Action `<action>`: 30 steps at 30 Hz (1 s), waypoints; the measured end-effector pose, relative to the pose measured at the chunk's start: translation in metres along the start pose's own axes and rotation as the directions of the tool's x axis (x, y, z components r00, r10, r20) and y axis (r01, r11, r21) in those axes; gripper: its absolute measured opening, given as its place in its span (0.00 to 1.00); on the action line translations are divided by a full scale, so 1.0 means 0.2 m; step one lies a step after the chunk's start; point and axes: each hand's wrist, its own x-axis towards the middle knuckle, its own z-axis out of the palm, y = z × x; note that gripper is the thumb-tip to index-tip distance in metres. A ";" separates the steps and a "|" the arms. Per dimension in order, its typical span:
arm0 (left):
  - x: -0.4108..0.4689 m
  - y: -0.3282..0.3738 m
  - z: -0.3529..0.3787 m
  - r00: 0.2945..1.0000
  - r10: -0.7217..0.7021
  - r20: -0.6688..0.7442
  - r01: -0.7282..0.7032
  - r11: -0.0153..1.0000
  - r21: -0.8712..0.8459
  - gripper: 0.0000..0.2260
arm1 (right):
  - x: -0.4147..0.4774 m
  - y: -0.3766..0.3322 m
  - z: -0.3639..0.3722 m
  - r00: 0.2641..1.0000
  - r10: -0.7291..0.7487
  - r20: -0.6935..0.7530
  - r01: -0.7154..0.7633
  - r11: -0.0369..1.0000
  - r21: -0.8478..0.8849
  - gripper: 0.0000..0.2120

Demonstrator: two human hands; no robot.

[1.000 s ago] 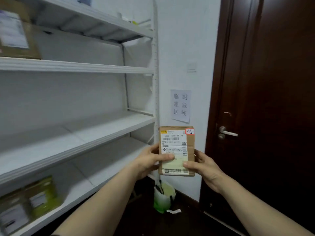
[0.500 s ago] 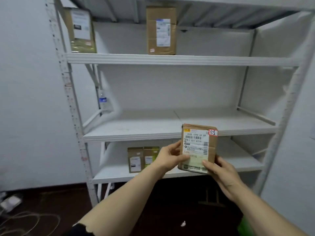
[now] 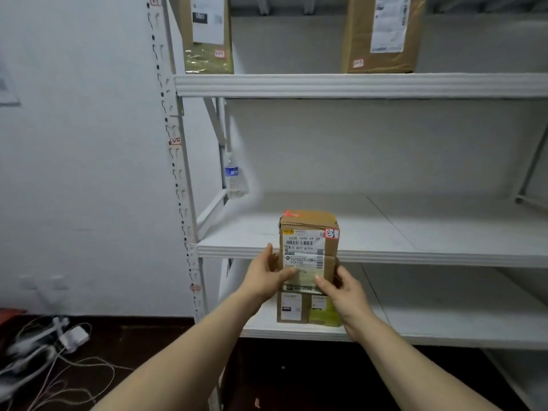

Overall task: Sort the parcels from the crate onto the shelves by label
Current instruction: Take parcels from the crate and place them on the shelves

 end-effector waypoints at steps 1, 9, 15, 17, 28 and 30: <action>0.07 -0.02 -0.04 1.000 0.003 0.006 -0.003 1.000 0.018 0.28 | 0.06 0.01 0.05 1.000 0.007 -0.010 -0.007 1.000 -0.017 0.17; 0.53 -0.14 -0.15 0.999 0.043 -0.024 -0.038 0.984 0.175 0.17 | 0.52 0.07 0.27 0.999 0.015 -0.035 -0.022 0.973 -0.228 0.15; 0.83 -0.28 -0.18 0.984 0.031 -0.178 0.012 0.972 0.235 0.17 | 0.89 0.14 0.35 0.997 -0.020 0.070 0.044 0.935 -0.353 0.19; 0.92 -0.33 -0.18 0.979 0.011 -0.203 0.046 0.961 0.271 0.17 | 1.00 0.17 0.37 0.995 -0.013 0.095 0.049 0.921 -0.386 0.20; 1.27 -0.42 -0.15 0.948 -0.055 -0.313 0.185 0.897 0.402 0.16 | 1.33 0.27 0.41 0.993 -0.028 0.113 0.083 0.853 -0.515 0.19; 1.30 -0.43 -0.15 0.943 -0.059 -0.327 0.197 0.892 0.408 0.17 | 1.37 0.28 0.41 0.994 -0.026 0.109 0.078 0.855 -0.513 0.20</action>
